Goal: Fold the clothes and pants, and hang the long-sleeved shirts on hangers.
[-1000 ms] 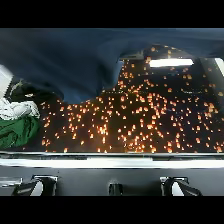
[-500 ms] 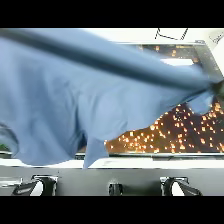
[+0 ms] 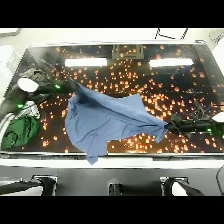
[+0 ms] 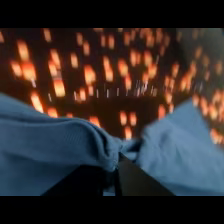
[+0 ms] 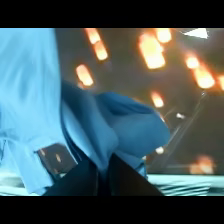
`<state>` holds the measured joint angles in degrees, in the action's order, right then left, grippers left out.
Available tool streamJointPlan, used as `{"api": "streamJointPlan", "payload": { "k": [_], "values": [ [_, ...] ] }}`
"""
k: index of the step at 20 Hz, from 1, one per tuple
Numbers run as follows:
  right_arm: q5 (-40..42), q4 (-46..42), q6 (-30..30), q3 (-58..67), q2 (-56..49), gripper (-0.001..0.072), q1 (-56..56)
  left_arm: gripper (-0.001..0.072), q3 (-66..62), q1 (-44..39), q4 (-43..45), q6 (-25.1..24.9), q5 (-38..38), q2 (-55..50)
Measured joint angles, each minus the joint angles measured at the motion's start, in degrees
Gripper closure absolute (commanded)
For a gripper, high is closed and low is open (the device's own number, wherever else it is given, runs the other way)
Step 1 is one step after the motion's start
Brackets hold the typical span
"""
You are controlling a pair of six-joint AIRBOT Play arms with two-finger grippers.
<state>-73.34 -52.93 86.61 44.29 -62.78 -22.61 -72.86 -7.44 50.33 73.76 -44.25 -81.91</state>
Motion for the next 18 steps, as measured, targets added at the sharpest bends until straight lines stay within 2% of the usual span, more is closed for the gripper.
{"api": "streamJointPlan", "payload": {
  "k": [1, 4, 8, 9, 10, 14, 16, 18],
  "values": [
    [1.7, 0.7, -0.1, -0.8, -0.5, 0.0672, 0.0, -0.0007, 0.1, -0.5, -0.1, 0.8, -2.0, -2.3],
    [5.0, 1.8, -0.7, -2.1, -1.2, 0.0672, 0.0, -0.0005, -0.7, 1.0, 3.4, 1.9, -13.7, -6.0],
    [6.3, 1.4, -2.2, -2.7, -1.5, 0.0672, 0.0, 0.0000, 3.0, 10.3, 9.0, 2.7, -33.5, -5.5],
    [6.3, 0.7, -2.5, -2.8, -1.6, 0.0672, 0.0, 0.0035, 6.1, 12.6, 9.4, 2.8, -36.1, -4.3],
    [6.3, 0.1, -2.6, -2.8, -1.6, 0.0672, 0.0, 0.0139, 10.2, 14.6, 9.1, 3.0, -37.0, -2.7],
    [6.3, -1.6, -2.8, -2.8, -1.6, 0.0672, 0.0, 0.0143, 29.6, 18.4, 1.3, -0.4, -32.5, 3.5],
    [6.2, -1.9, -2.5, -2.8, -1.6, 0.0672, 0.0, 0.0201, 36.5, 18.0, -4.8, -3.1, -28.4, 4.8],
    [5.8, -2.0, -1.9, -2.9, -1.6, 0.0672, 0.0, 0.0206, 40.7, 16.1, -10.4, -4.5, -24.4, 5.5]
  ]
}}
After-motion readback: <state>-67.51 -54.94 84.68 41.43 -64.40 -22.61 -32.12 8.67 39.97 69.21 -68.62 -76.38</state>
